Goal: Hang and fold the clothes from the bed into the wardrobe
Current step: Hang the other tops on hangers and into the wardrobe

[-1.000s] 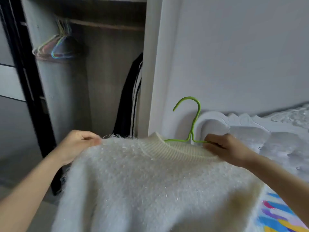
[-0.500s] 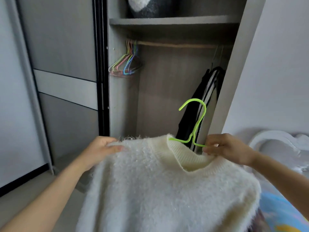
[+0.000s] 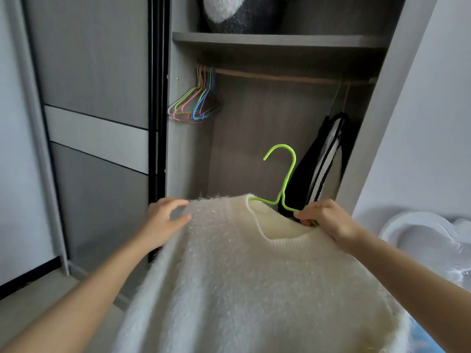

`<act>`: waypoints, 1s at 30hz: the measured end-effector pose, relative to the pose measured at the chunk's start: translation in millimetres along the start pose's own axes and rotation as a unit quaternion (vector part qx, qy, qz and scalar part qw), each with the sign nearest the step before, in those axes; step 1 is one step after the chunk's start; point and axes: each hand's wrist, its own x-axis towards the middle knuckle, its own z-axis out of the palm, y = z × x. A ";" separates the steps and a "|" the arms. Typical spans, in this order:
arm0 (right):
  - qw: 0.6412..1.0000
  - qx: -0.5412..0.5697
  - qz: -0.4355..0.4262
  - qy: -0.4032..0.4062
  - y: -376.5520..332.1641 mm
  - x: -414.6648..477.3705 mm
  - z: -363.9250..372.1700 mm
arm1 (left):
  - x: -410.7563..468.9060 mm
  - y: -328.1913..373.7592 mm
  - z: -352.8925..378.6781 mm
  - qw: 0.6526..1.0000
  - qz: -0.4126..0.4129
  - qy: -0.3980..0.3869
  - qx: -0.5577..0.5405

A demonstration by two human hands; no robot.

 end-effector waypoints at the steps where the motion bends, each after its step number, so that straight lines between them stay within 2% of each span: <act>1: 1.000 0.001 0.016 0.016 0.8 3.7 0.0 | 2.5 1.4 6.2 1.000 0.007 -0.009 0.015; 5: 0.993 0.003 0.086 0.083 -0.9 27.5 -5.6 | 27.5 -0.2 33.1 0.998 0.033 -0.041 0.043; 10: 0.983 0.066 0.142 0.097 -4.2 71.3 -18.5 | 81.8 -4.7 58.5 0.998 0.020 -0.040 0.040; 18: 0.979 0.113 0.111 0.126 -14.5 186.2 -47.7 | 212.0 6.6 79.1 0.995 0.052 -0.008 0.079; 25: 0.982 -0.049 0.012 0.185 -25.3 277.3 -70.5 | 302.1 19.0 103.0 0.984 0.079 0.028 0.154; 30: 0.964 -0.118 0.024 0.235 -26.8 321.2 -82.6 | 345.5 7.0 119.7 0.978 0.093 0.012 0.184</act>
